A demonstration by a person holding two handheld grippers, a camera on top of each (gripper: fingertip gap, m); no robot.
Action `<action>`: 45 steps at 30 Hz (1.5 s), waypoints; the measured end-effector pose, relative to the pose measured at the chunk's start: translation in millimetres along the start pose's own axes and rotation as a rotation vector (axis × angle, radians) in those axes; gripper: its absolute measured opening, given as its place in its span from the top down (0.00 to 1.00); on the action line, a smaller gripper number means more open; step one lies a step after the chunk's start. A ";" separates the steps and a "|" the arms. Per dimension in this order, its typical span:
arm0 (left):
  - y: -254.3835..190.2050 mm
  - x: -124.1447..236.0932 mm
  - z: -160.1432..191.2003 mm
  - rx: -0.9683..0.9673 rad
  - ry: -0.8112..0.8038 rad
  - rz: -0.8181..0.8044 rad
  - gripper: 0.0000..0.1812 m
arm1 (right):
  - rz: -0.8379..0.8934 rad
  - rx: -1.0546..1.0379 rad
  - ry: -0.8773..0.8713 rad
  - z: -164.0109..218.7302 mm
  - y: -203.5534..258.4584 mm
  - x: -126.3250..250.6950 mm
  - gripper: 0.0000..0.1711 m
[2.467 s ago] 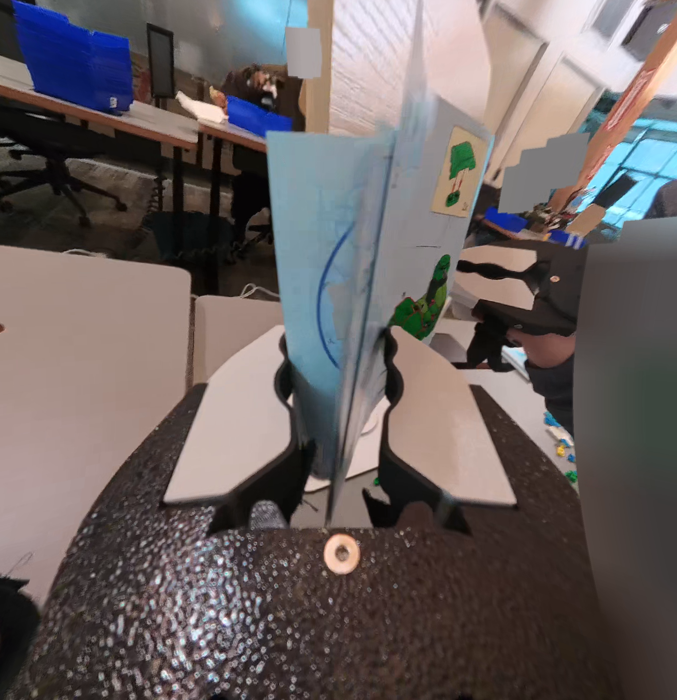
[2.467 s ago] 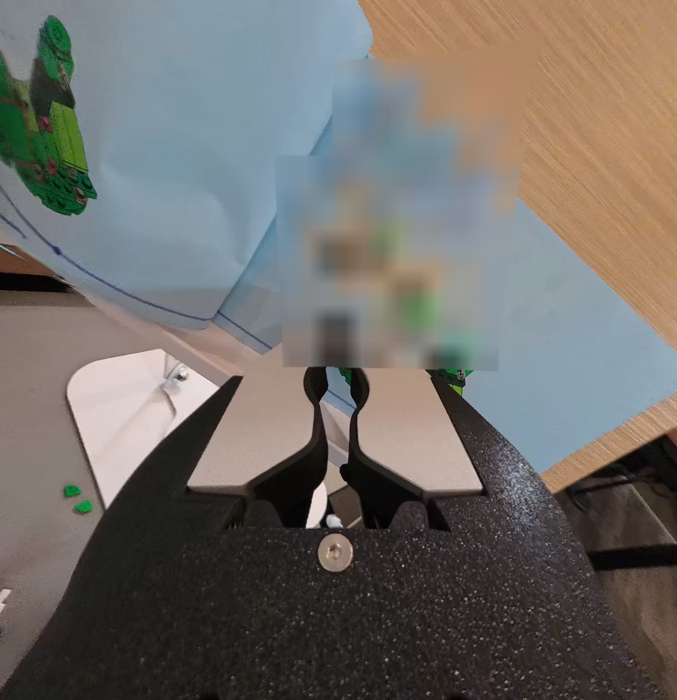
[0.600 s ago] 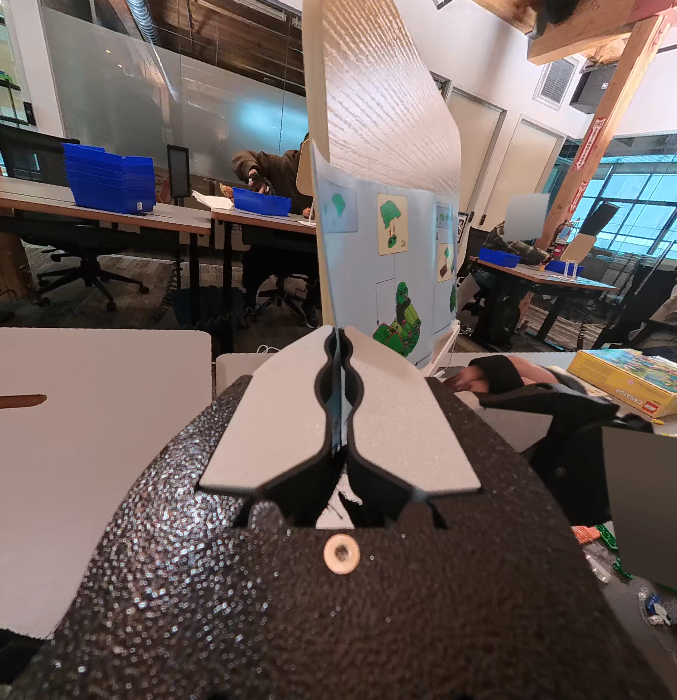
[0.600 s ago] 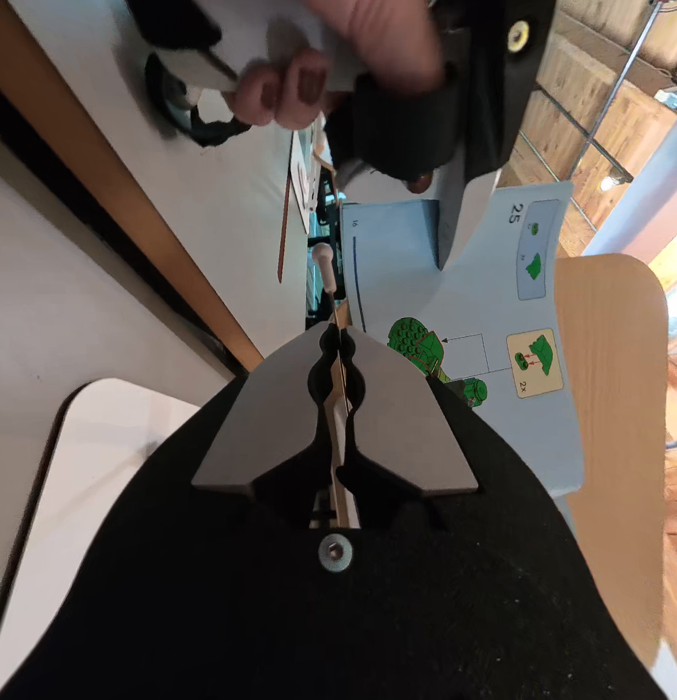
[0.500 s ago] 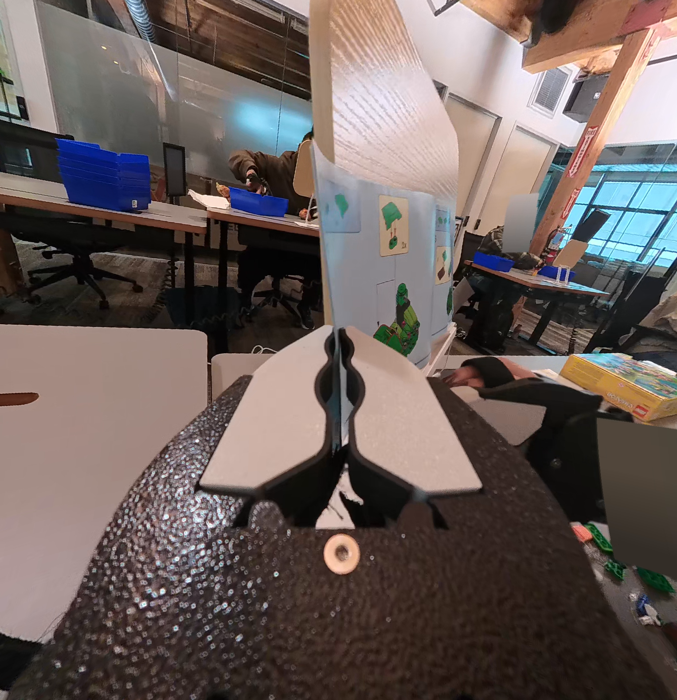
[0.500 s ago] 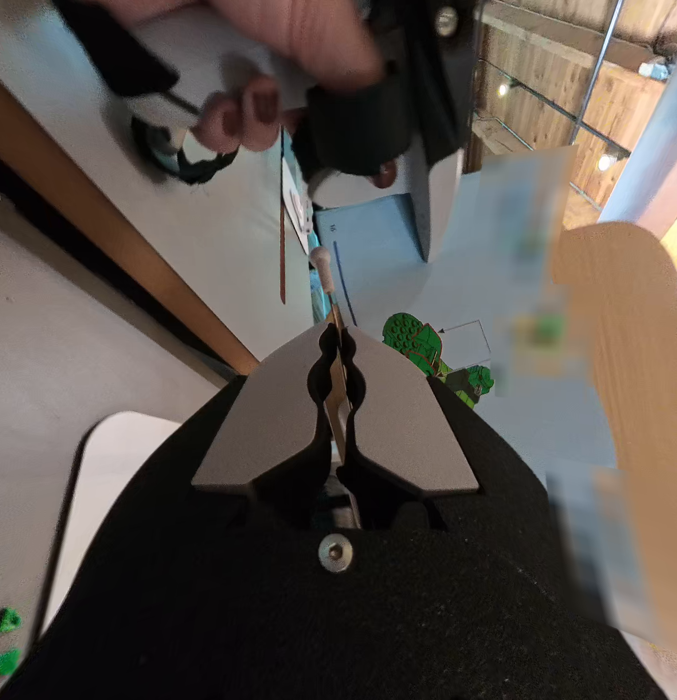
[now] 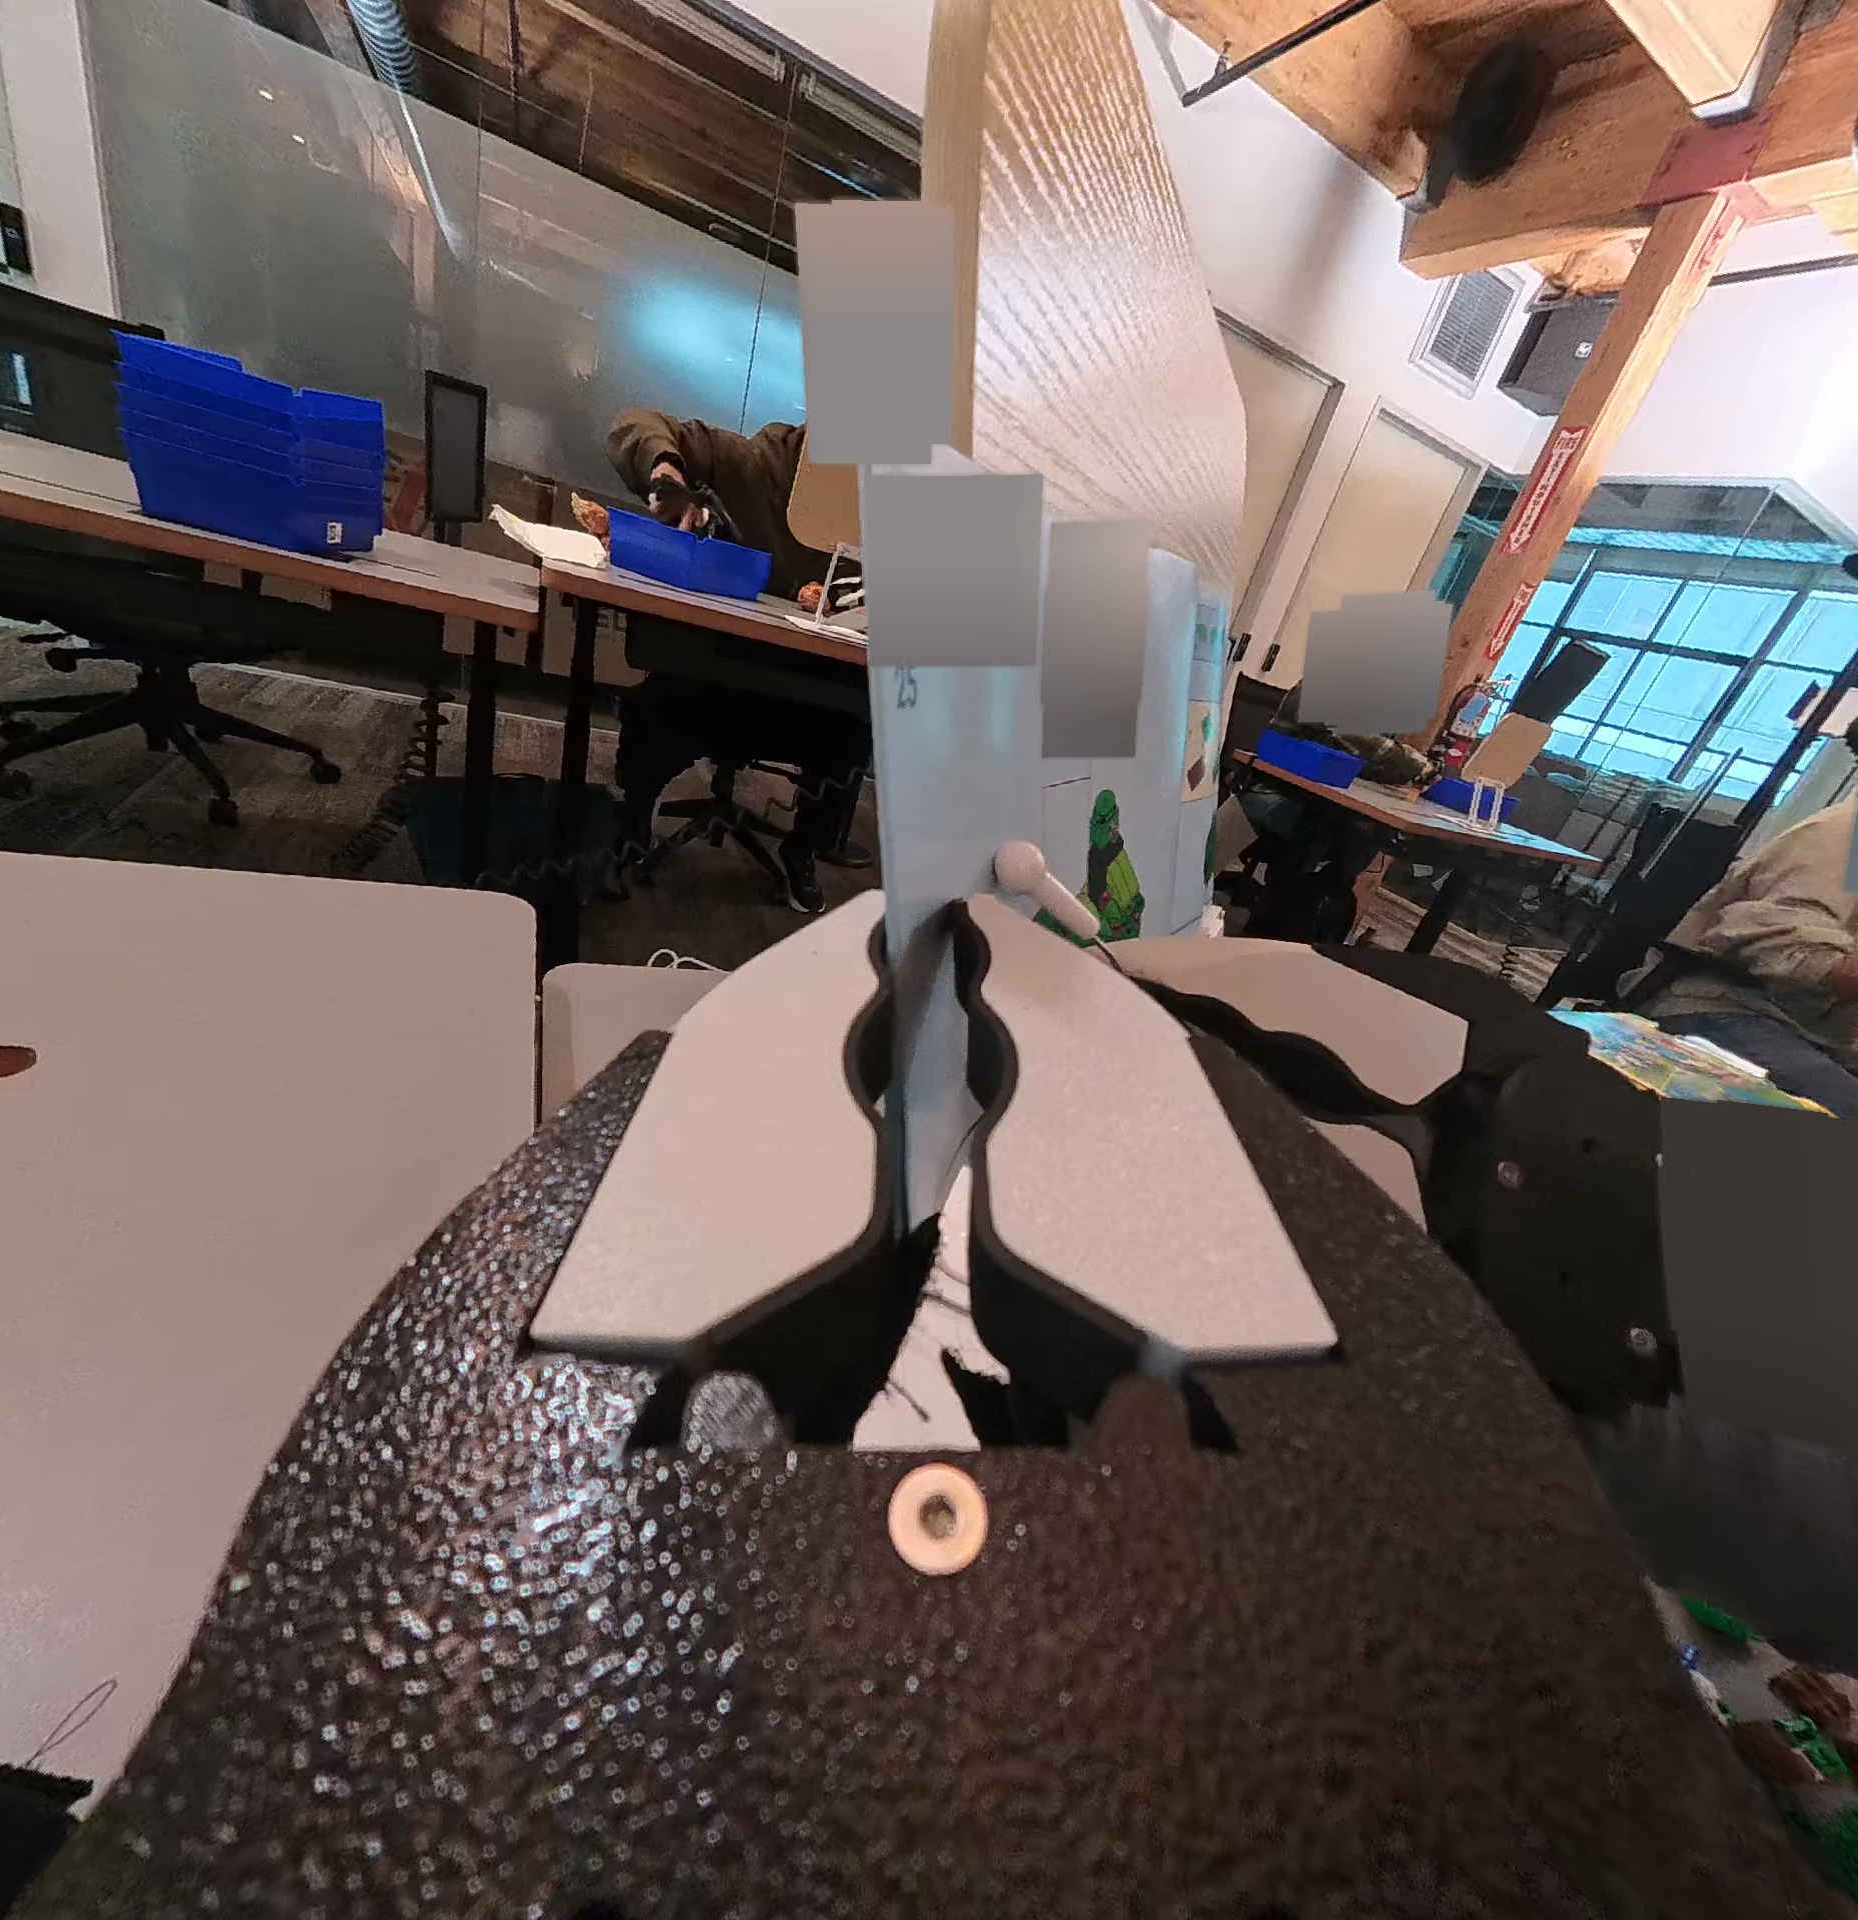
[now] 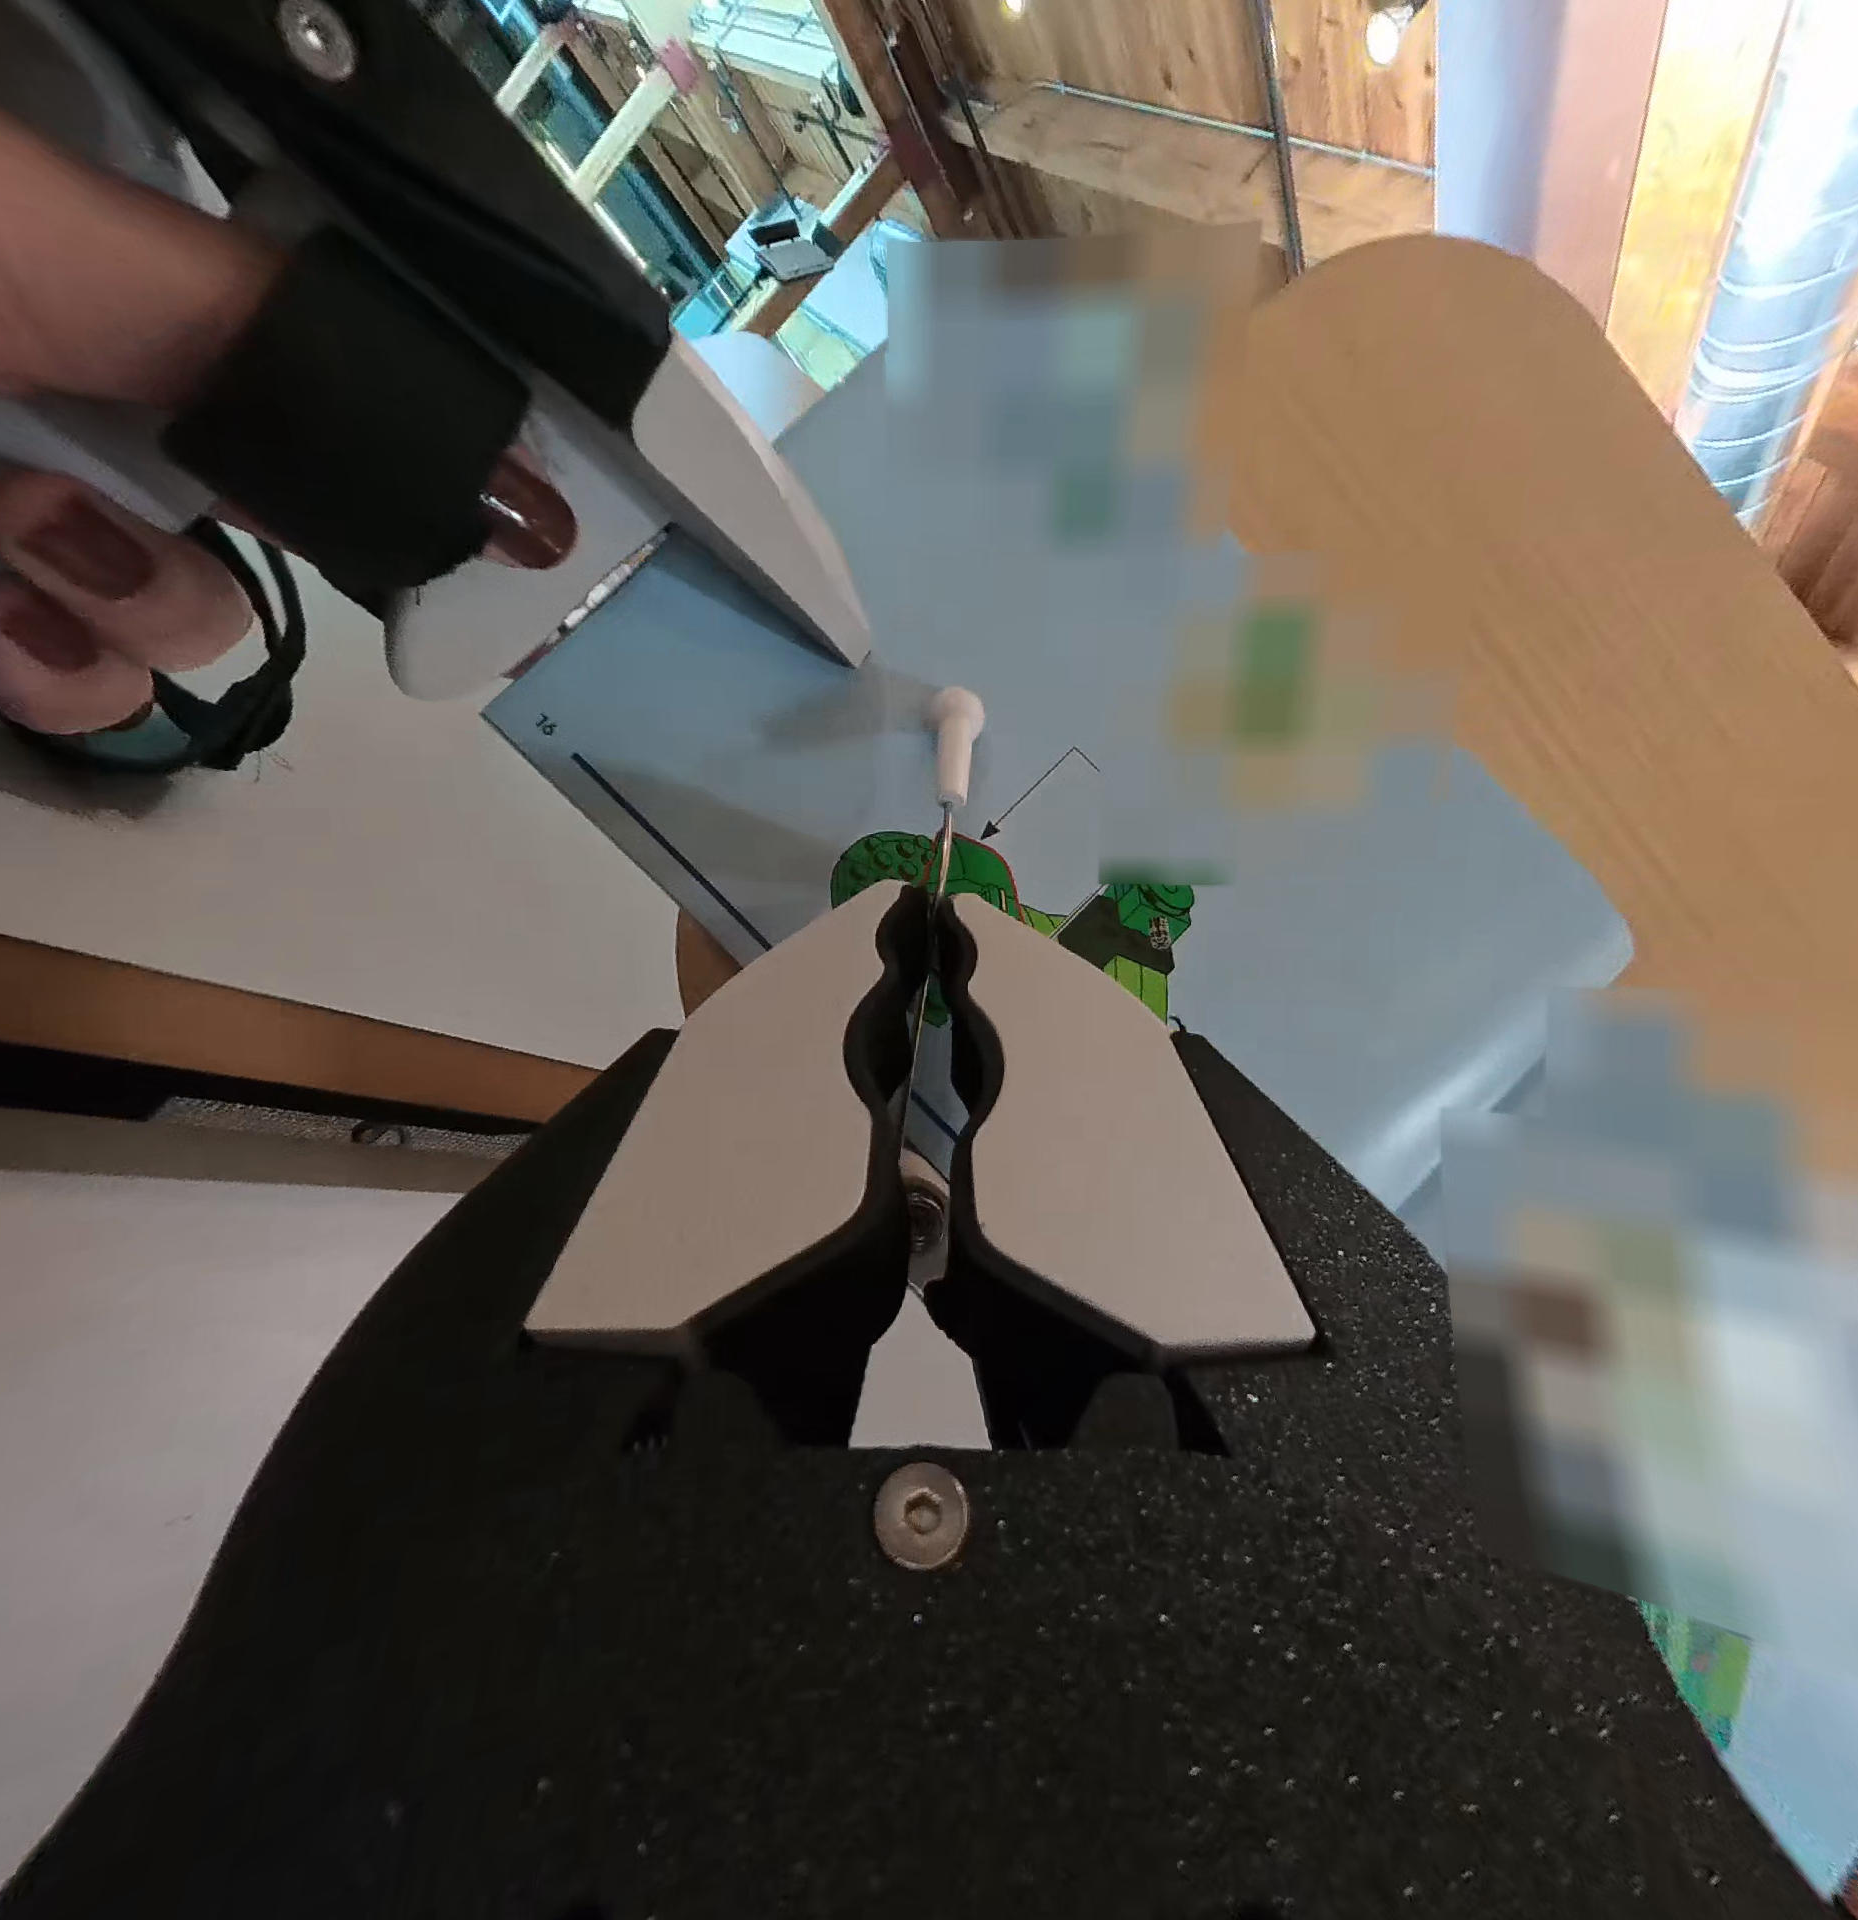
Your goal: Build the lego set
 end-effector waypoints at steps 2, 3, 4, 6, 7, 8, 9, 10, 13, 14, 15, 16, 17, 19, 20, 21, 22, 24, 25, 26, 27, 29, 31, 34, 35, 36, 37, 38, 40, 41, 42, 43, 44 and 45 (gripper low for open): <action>2.4 1.0 -0.6 0.008 -0.004 -0.021 0.91 | 0.001 -0.002 0.011 -1.0 -0.8 1.6 0.92; 4.4 2.3 -1.6 0.015 -0.007 -0.041 0.86 | -0.009 -0.003 0.008 -3.2 -2.2 5.9 0.89; 6.0 4.4 -3.2 0.025 -0.009 -0.057 0.80 | -0.019 -0.010 -0.001 -6.7 -5.1 13.5 0.88; 5.6 11.0 -9.1 0.061 -0.022 -0.065 0.72 | -0.038 -0.006 -0.025 -16.3 -15.3 37.8 0.88; 2.9 15.6 -14.1 0.095 -0.031 -0.068 0.67 | -0.051 0.004 -0.031 -20.6 -21.9 54.0 0.88; -2.0 20.4 -22.0 0.120 -0.050 -0.069 0.65 | -0.068 0.015 -0.033 -23.9 -28.7 72.5 0.88; -8.1 25.3 -31.1 0.126 -0.080 -0.075 0.66 | -0.089 0.022 -0.027 -25.8 -35.2 92.6 0.88; -13.5 30.2 -38.8 0.110 -0.113 -0.096 0.67 | -0.114 0.024 -0.015 -26.2 -40.8 113.8 0.88; -18.4 43.0 -47.8 0.030 -0.189 -0.227 0.69 | -0.185 0.009 0.056 -19.5 -50.8 181.6 0.87; -19.8 45.1 -46.7 0.007 -0.216 -0.260 0.69 | -0.204 -0.003 0.084 -16.4 -51.8 204.8 0.87; -23.2 46.2 -43.1 -0.013 -0.236 -0.279 0.68 | -0.216 -0.022 0.119 -12.9 -52.1 227.4 0.86; -28.1 45.9 -36.9 -0.042 -0.237 -0.287 0.68 | -0.225 -0.051 0.154 -9.1 -51.1 249.2 0.86; -32.9 44.6 -28.8 -0.080 -0.221 -0.301 0.68 | -0.234 -0.088 0.185 -6.0 -48.9 269.9 0.84; -48.6 40.3 -9.2 -0.160 -0.191 -0.299 0.66 | -0.200 -0.158 0.243 1.1 -47.2 306.7 0.83; -60.5 37.2 2.8 -0.192 -0.169 -0.268 0.66 | -0.186 -0.210 0.264 3.5 -44.5 323.0 0.81; -72.6 34.5 16.0 -0.233 -0.139 -0.241 0.65 | -0.176 -0.270 0.273 4.9 -40.3 337.8 0.80; -84.4 33.0 30.2 -0.285 -0.104 -0.222 0.65 | -0.159 -0.316 0.281 6.8 -36.6 351.1 0.80; -107.2 32.4 56.0 -0.391 -0.052 -0.180 0.65 | -0.114 -0.350 0.296 13.9 -31.5 373.1 0.80; -117.4 33.4 66.4 -0.429 -0.039 -0.160 0.65 | -0.083 -0.359 0.304 18.3 -29.9 382.2 0.80; -126.5 34.7 74.4 -0.458 -0.034 -0.137 0.66 | -0.054 -0.371 0.309 22.1 -28.4 390.0 0.80; -135.0 36.0 80.7 -0.477 -0.036 -0.111 0.67 | -0.027 -0.381 0.308 25.0 -27.0 396.6 0.80; -152.5 37.4 93.2 -0.483 -0.030 -0.026 0.68 | 0.034 -0.396 0.273 28.2 -25.9 406.6 0.80; -167.3 37.1 108.5 -0.462 0.023 0.067 0.68 | 0.048 -0.415 0.242 29.8 -23.9 411.9 0.80; -177.9 37.7 118.8 -0.376 0.040 0.150 0.69 | 0.066 -0.449 0.193 28.9 -25.0 418.0 0.79; -176.8 39.9 113.0 -0.369 -0.002 0.141 0.71 | 0.080 -0.459 0.181 29.4 -25.2 419.2 0.80; -172.3 43.1 105.2 -0.381 -0.036 0.115 0.73 | 0.083 -0.465 0.178 30.3 -24.4 419.3 0.80; -165.0 47.0 96.2 -0.406 -0.053 0.077 0.73 | 0.081 -0.462 0.184 31.3 -23.2 418.9 0.81; -155.7 52.0 86.4 -0.432 -0.063 0.035 0.73 | 0.075 -0.454 0.192 32.4 -21.6 418.2 0.81; -136.2 64.4 69.5 -0.452 -0.085 -0.034 0.71 | 0.063 -0.427 0.198 33.3 -18.3 417.4 0.82; -126.7 70.4 64.4 -0.457 -0.094 -0.058 0.72 | 0.060 -0.412 0.198 33.0 -17.2 417.0 0.83; -116.6 75.6 61.6 -0.461 -0.102 -0.086 0.72 | 0.057 -0.399 0.196 32.3 -16.4 416.6 0.84; -106.2 79.7 61.1 -0.466 -0.106 -0.116 0.73 | 0.053 -0.388 0.192 31.4 -15.5 416.3 0.84; -93.4 83.9 62.1 -0.475 -0.111 -0.174 0.76 | 0.048 -0.381 0.188 30.5 -14.5 415.9 0.84; -80.2 87.7 63.1 -0.477 -0.125 -0.249 0.76 | 0.043 -0.377 0.185 30.0 -13.6 415.6 0.85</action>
Point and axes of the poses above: each gripper's, where its closed fingertips meet, x back along the fingers, z out of its underside, y = z × x across the jaws, the point moved 3 cm from there along x, back along the fingers, and after that the axes turned 4 degrees about -y, right-handed, at the moved point
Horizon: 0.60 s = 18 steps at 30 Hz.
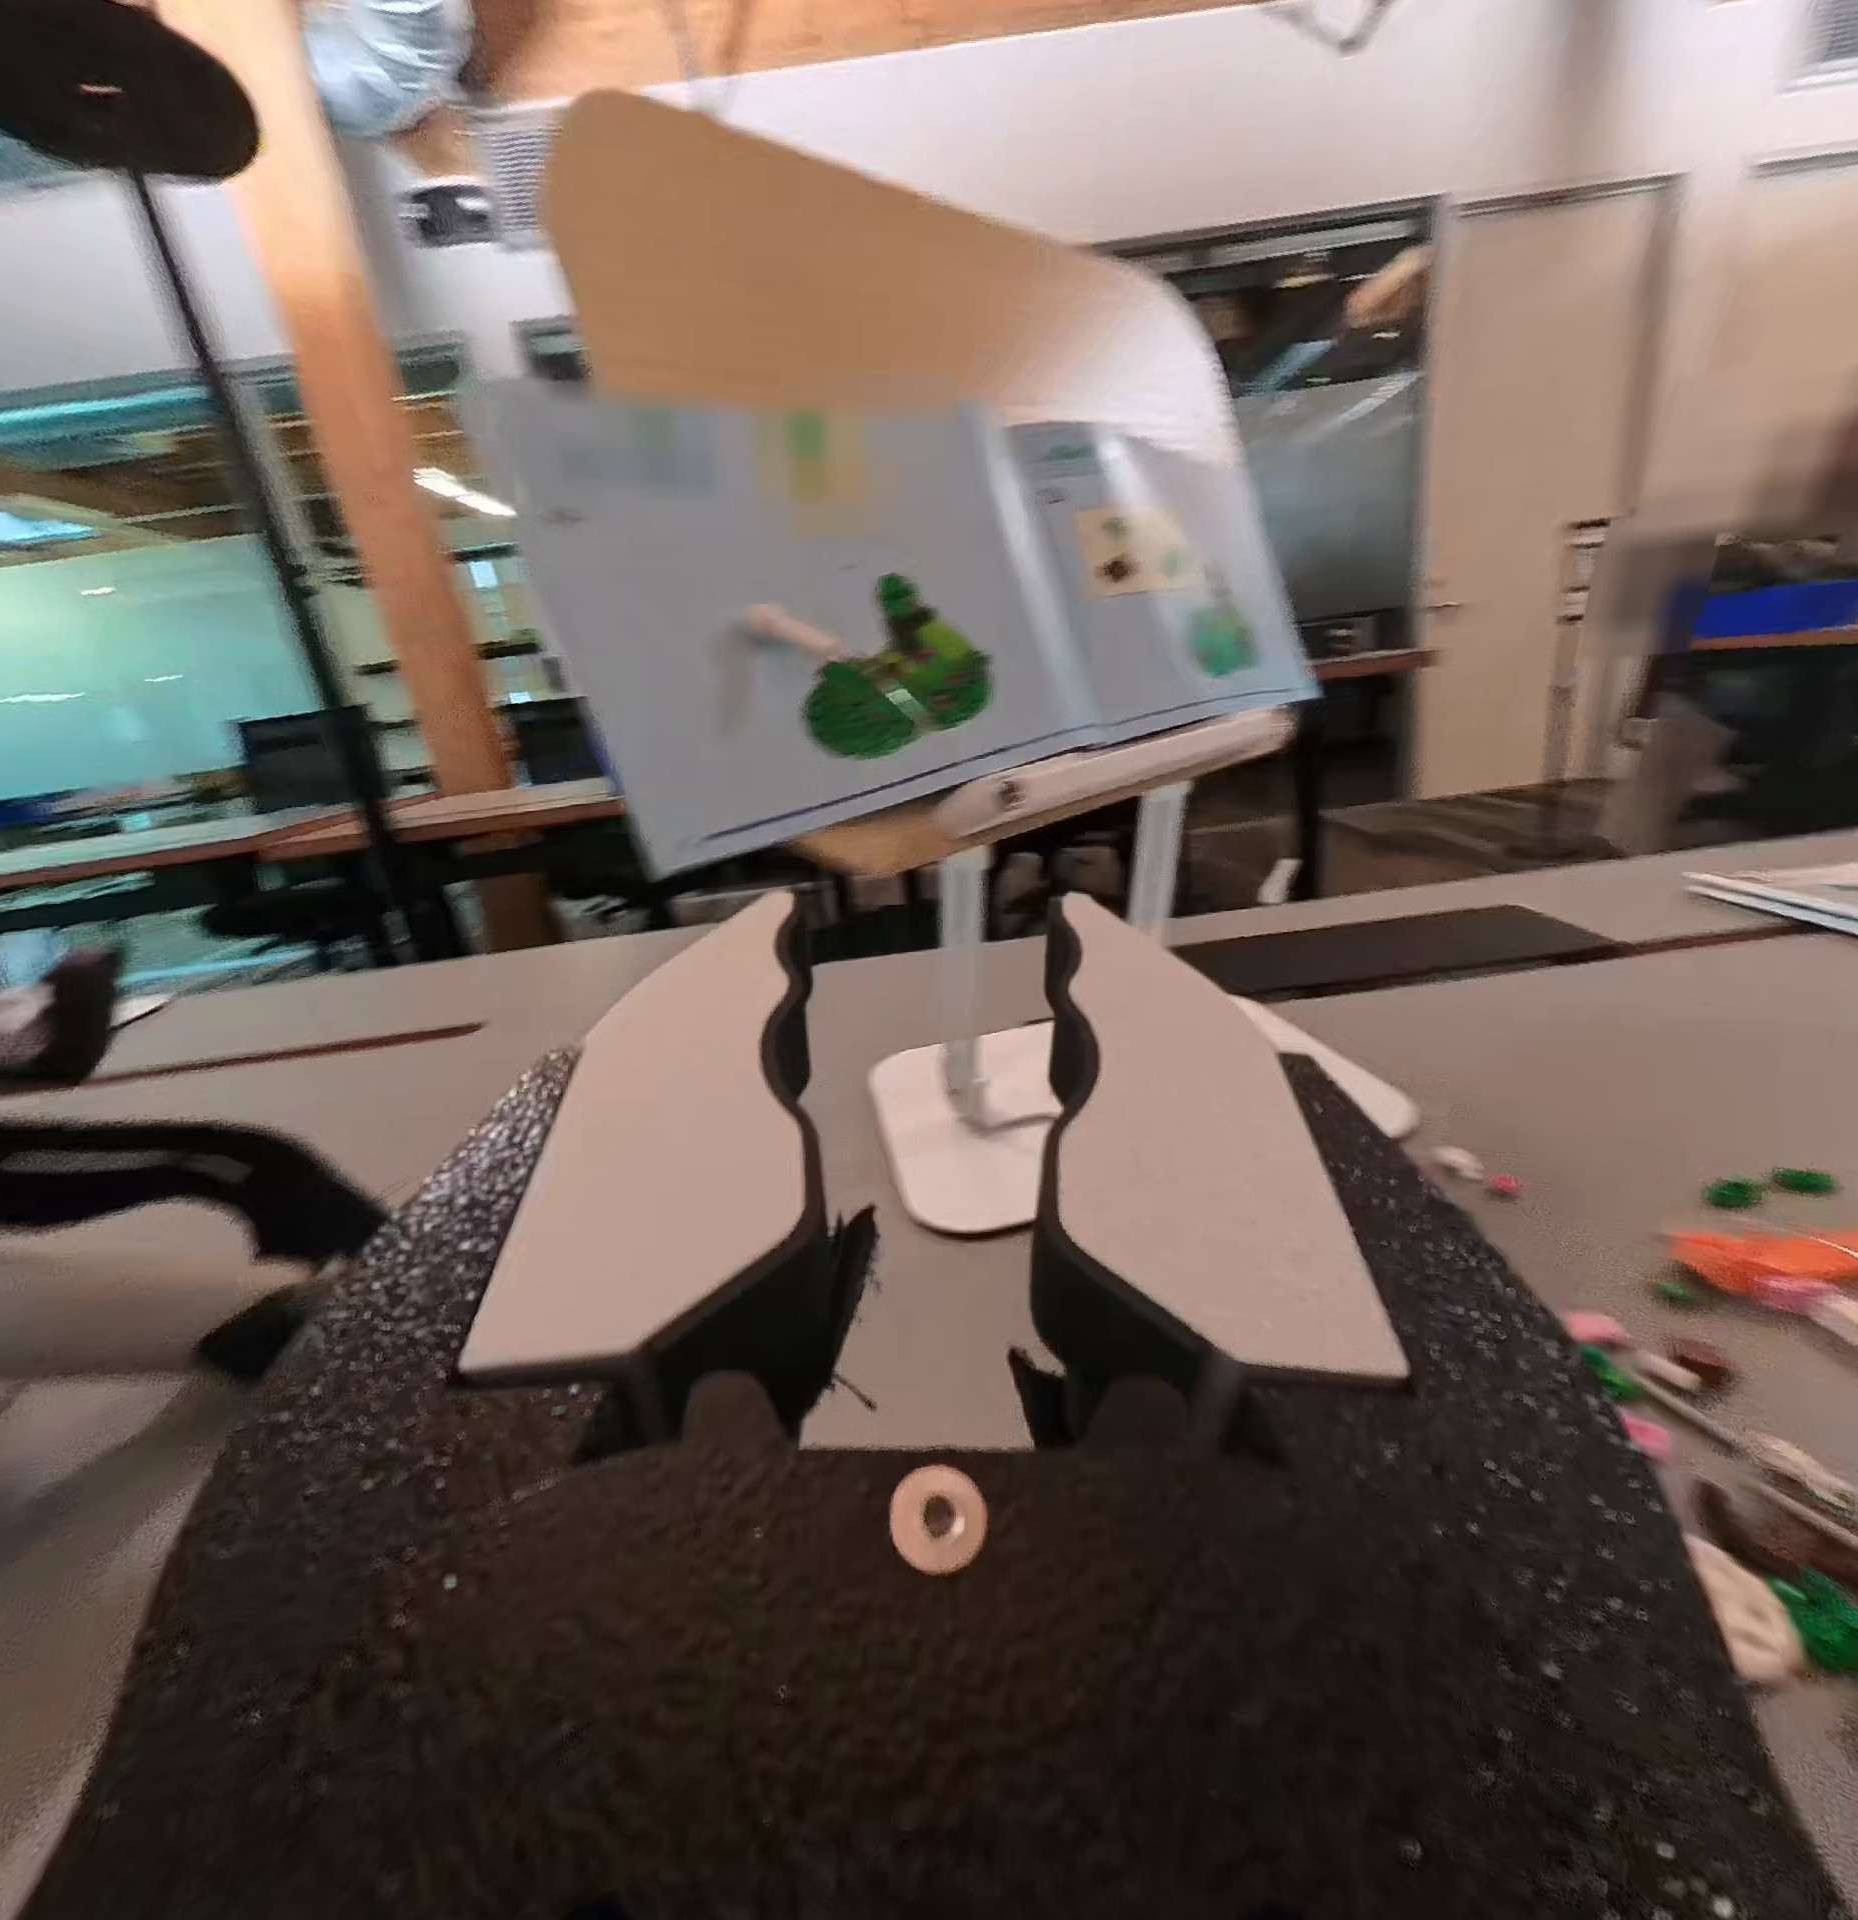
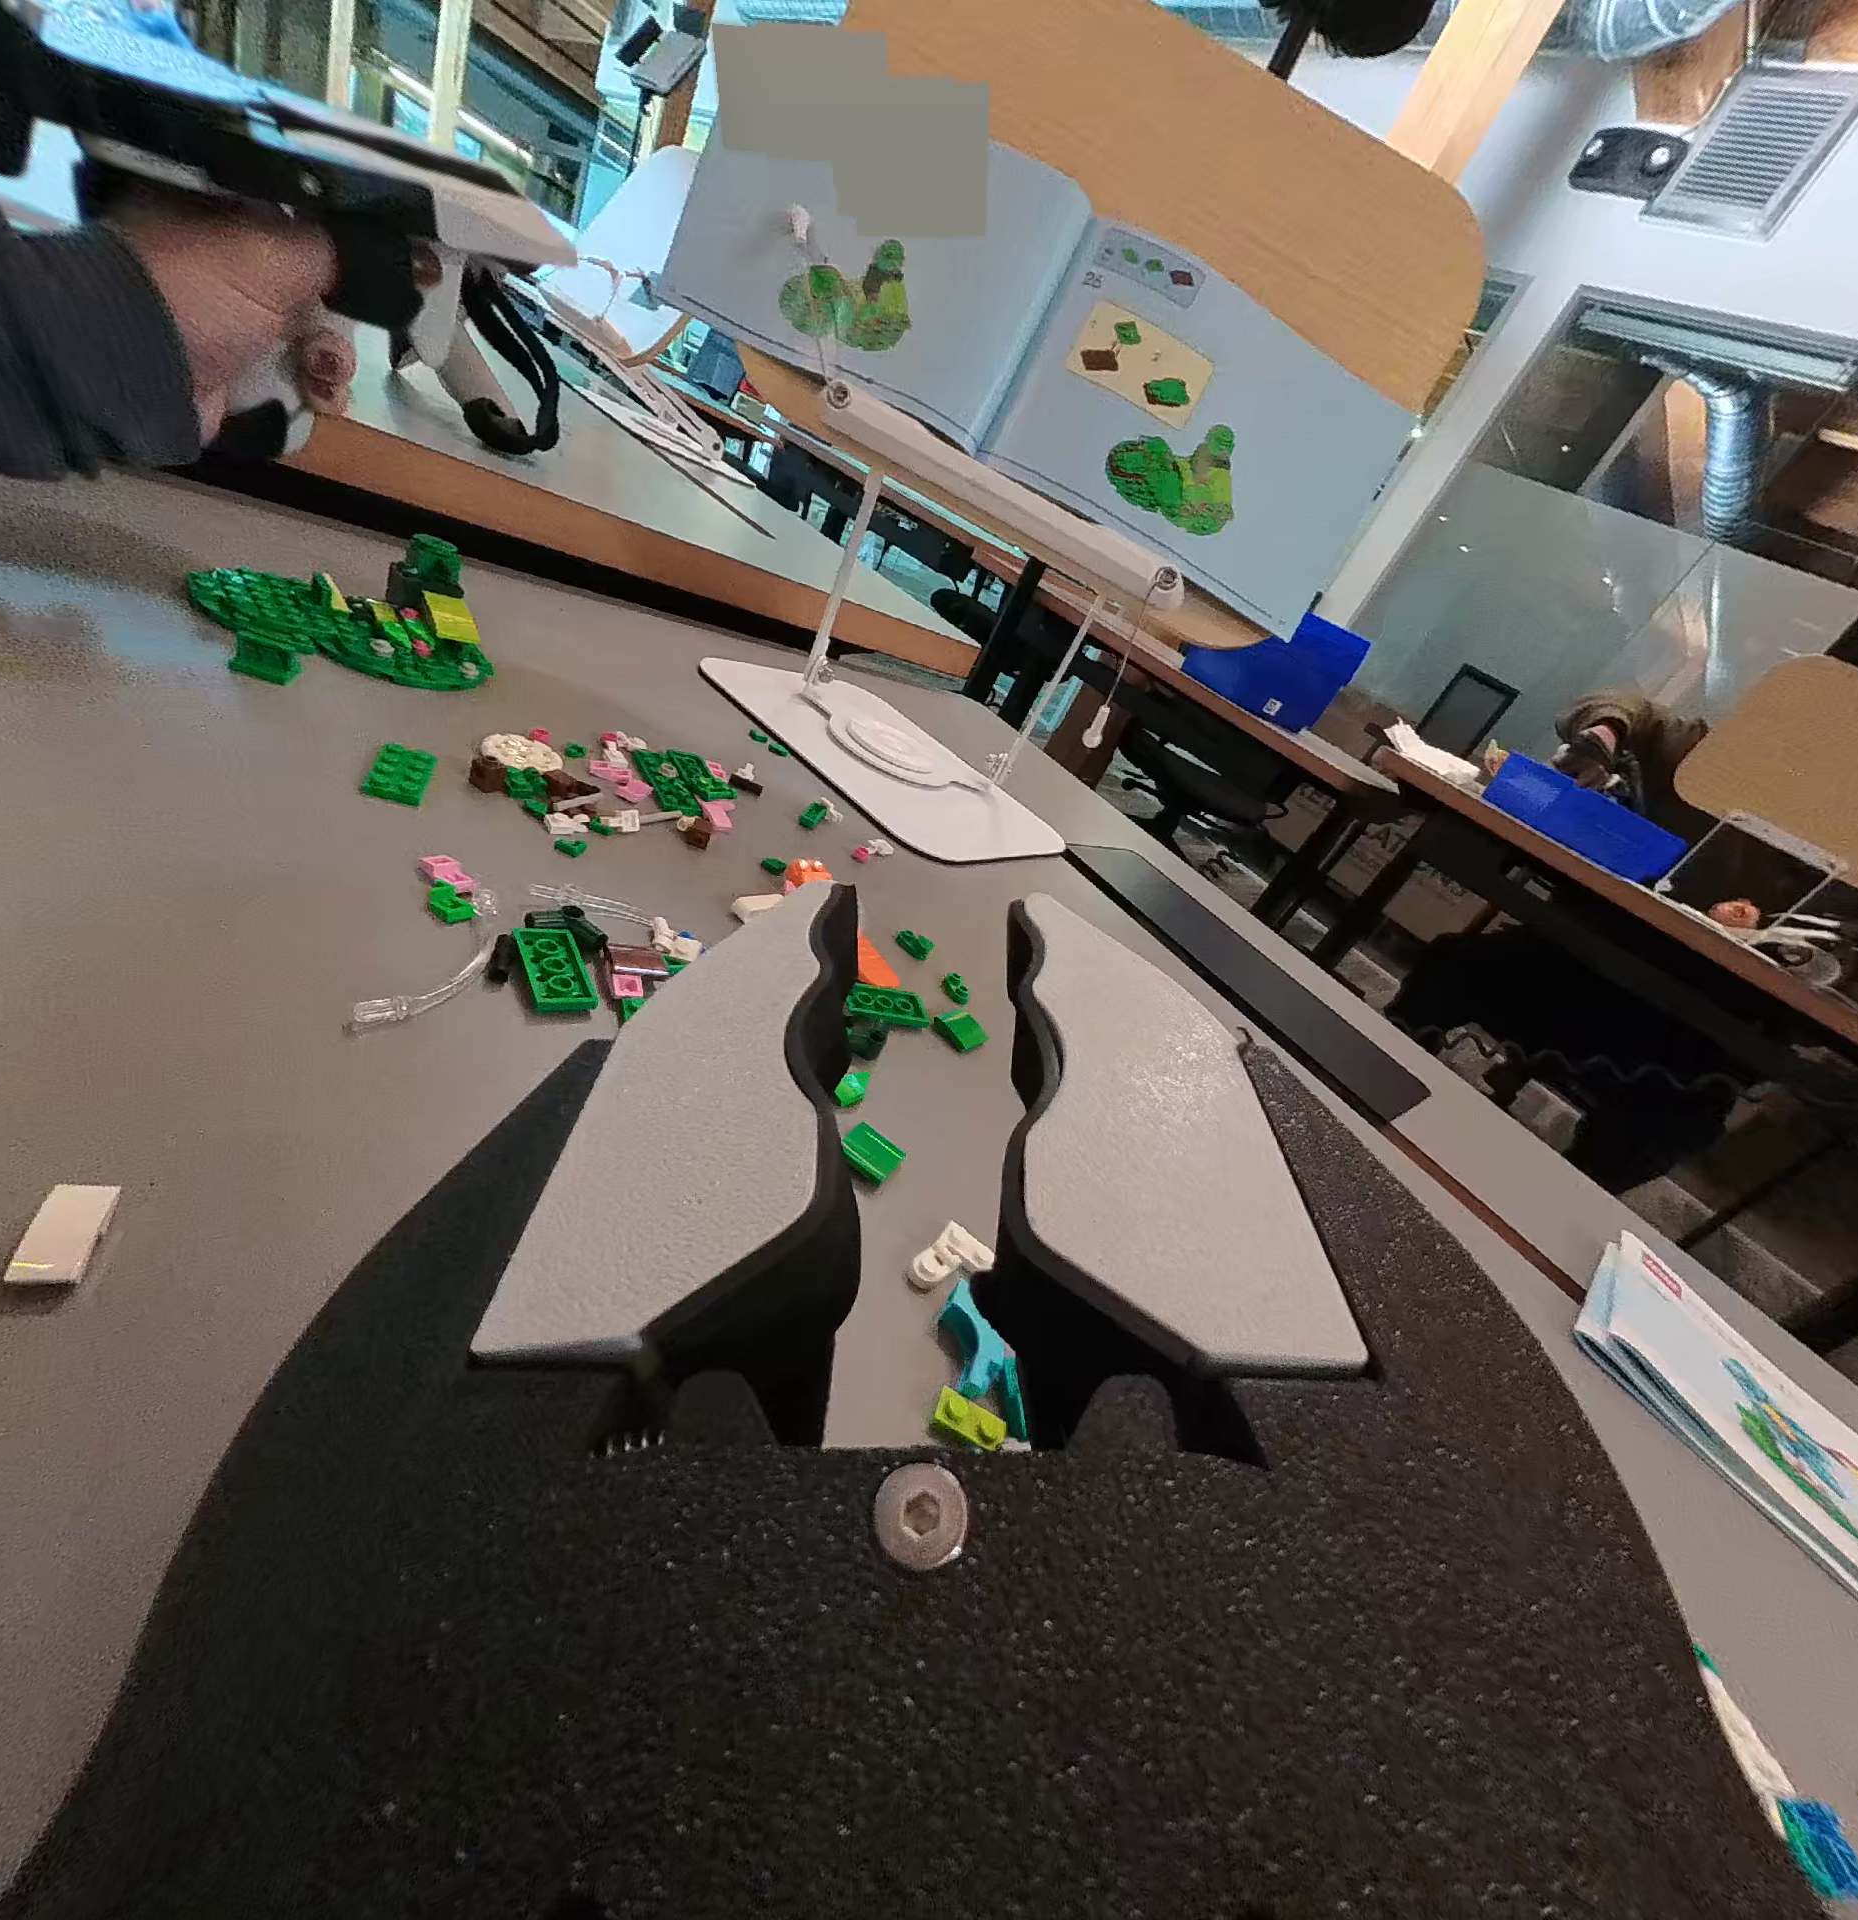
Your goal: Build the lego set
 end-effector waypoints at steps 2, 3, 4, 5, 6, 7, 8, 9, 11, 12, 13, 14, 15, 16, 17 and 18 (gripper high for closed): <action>10.5 0.8 8.9 0.033 0.011 -0.057 0.77 | -0.003 0.005 -0.003 0.1 0.7 -0.6 0.85; 12.8 0.9 11.1 0.043 0.014 -0.071 0.77 | -0.005 0.005 -0.004 0.3 0.9 -0.7 0.85; 14.3 1.4 11.9 0.033 0.005 -0.083 0.77 | -0.006 0.003 -0.005 0.5 0.7 -0.7 0.85; 15.6 2.8 11.8 0.000 -0.013 -0.100 0.79 | -0.005 0.001 -0.006 0.6 0.2 -0.5 0.86; 19.2 5.8 9.4 -0.054 -0.051 -0.147 0.80 | -0.005 0.001 -0.009 0.5 -0.1 -0.2 0.86; 23.9 10.2 3.5 -0.121 -0.122 -0.220 0.78 | 0.003 0.005 -0.017 -0.7 -1.3 0.9 0.89; 26.0 14.1 -1.7 -0.189 -0.189 -0.280 0.77 | 0.029 0.018 -0.039 -4.1 -4.5 3.2 0.93; 21.3 13.9 -1.5 -0.242 -0.204 -0.273 0.77 | 0.058 0.036 -0.072 -8.5 -8.0 6.3 0.97; 6.6 5.8 7.2 -0.271 -0.169 -0.207 0.76 | 0.075 0.048 -0.115 -13.8 -10.6 10.6 1.00; -0.4 2.8 10.9 -0.291 -0.158 -0.180 0.76 | 0.075 0.041 -0.122 -14.5 -11.2 11.4 1.00; -6.8 0.1 13.4 -0.319 -0.150 -0.151 0.77 | 0.070 0.033 -0.120 -13.8 -11.1 11.2 1.00; -10.7 -1.3 14.8 -0.343 -0.145 -0.136 0.78 | 0.062 0.026 -0.112 -12.0 -10.6 10.4 1.00; -12.8 -2.1 15.5 -0.352 -0.142 -0.126 0.79 | 0.056 0.018 -0.103 -10.4 -10.3 9.7 1.00; -13.6 -2.3 16.2 -0.346 -0.140 -0.118 0.80 | 0.056 0.010 -0.100 -9.6 -10.8 9.2 1.00; -13.0 -2.2 16.4 -0.331 -0.140 -0.115 0.81 | 0.056 0.001 -0.099 -9.2 -11.2 9.0 1.00; -11.6 -2.2 16.6 -0.311 -0.139 -0.115 0.82 | 0.055 -0.008 -0.099 -8.7 -11.6 9.0 1.00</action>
Point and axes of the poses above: each gripper's, where its closed fingertips meet, x back along the fingers, z out of its underside, y = z × x across the jaws, the point moved 3 cm from there along x, back along the fingers, and after that the axes turned 4 degrees about -y, right-handed, at the moved point
